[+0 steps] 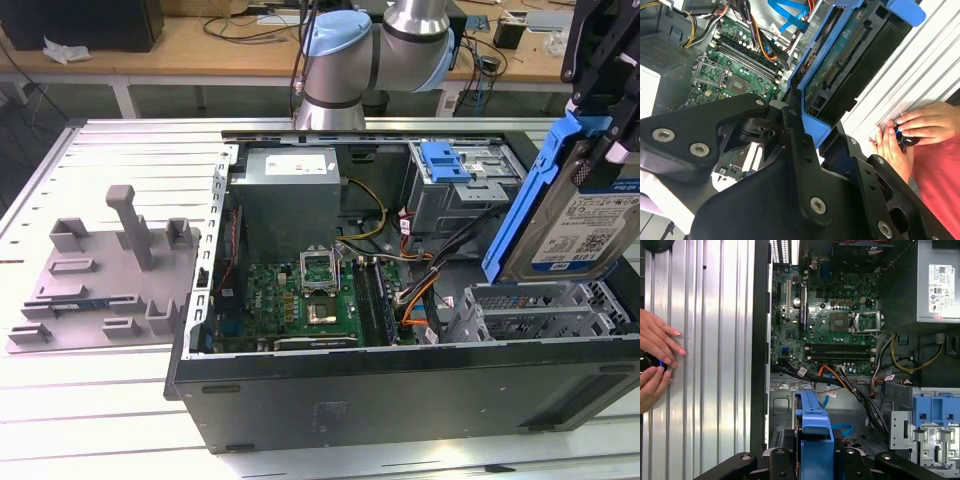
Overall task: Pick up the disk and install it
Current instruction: 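Insert the disk into the insertion slot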
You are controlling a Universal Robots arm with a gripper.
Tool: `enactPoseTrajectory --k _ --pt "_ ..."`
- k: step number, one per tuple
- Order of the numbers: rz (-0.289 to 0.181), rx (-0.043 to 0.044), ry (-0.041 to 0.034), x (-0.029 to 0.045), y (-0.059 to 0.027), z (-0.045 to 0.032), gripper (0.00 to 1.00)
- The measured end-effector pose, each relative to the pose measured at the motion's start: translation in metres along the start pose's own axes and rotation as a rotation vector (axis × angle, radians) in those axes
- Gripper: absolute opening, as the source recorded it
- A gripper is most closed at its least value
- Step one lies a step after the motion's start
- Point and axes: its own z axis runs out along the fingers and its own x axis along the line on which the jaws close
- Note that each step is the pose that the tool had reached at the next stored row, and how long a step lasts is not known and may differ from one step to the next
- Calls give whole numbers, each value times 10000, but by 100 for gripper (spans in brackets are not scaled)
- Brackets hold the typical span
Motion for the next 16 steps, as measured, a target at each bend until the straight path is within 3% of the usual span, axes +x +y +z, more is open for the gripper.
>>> enactPoseTrajectory --k 16 --pt "0 0 -2 -68 -32 45 37"
